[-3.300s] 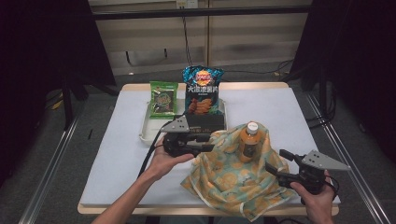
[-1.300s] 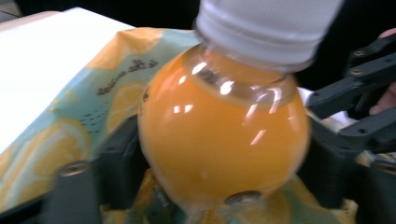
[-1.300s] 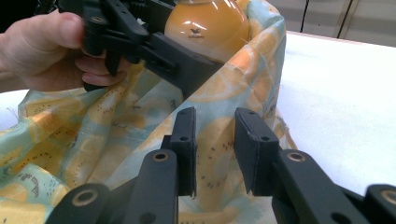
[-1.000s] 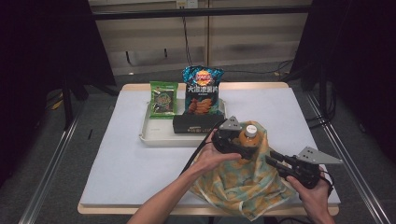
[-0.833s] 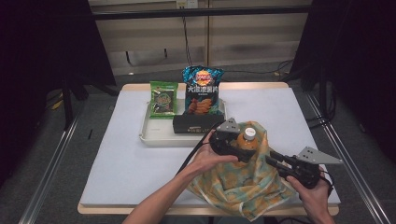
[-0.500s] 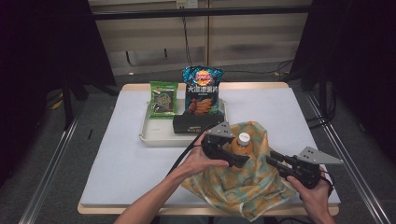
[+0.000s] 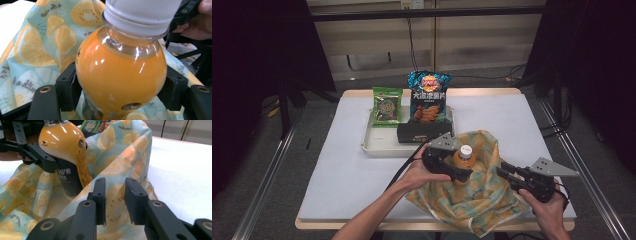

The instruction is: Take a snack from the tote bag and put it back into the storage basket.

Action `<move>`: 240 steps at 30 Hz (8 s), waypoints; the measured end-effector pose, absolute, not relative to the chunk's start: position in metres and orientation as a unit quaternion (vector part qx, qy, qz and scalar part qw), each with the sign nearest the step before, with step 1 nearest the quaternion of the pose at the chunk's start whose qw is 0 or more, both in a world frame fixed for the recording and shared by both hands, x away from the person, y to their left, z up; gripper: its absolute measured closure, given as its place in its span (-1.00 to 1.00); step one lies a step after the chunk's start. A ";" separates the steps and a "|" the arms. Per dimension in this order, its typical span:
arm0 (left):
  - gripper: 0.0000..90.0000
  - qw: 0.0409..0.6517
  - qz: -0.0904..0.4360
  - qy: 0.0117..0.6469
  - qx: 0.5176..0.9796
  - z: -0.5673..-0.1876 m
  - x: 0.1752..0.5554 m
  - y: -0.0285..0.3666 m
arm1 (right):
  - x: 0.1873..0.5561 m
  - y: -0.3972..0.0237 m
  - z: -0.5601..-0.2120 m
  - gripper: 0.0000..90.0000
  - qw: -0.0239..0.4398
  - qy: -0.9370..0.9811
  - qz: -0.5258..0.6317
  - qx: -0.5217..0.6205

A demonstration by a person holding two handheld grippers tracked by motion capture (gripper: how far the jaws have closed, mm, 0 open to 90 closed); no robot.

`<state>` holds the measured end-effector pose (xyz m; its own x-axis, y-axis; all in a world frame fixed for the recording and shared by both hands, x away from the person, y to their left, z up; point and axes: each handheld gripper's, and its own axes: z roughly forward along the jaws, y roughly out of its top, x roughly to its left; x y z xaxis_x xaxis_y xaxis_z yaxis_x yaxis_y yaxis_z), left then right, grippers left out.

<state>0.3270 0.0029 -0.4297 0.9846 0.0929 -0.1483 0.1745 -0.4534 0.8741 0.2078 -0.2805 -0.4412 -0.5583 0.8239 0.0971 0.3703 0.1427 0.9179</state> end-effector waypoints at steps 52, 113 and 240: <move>-0.33 0.546 -0.040 0.079 0.833 -0.392 0.323 0.017 | 0.192 -0.282 -0.436 -0.60 0.230 0.705 0.523 0.420; -0.33 0.574 -0.027 0.096 0.813 -0.338 0.340 0.096 | 0.195 -0.281 -0.438 -0.92 0.214 0.699 0.540 0.418; -0.62 0.483 0.120 0.337 0.799 -0.420 0.432 0.215 | 0.198 -0.280 -0.441 -0.91 0.211 0.701 0.533 0.424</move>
<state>0.4320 0.2150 -0.4198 0.7437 0.6548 -0.1347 0.4233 -0.3054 0.8530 0.1985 -0.2803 -0.4407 -0.5525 0.8188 0.1561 0.3693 0.0726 0.9265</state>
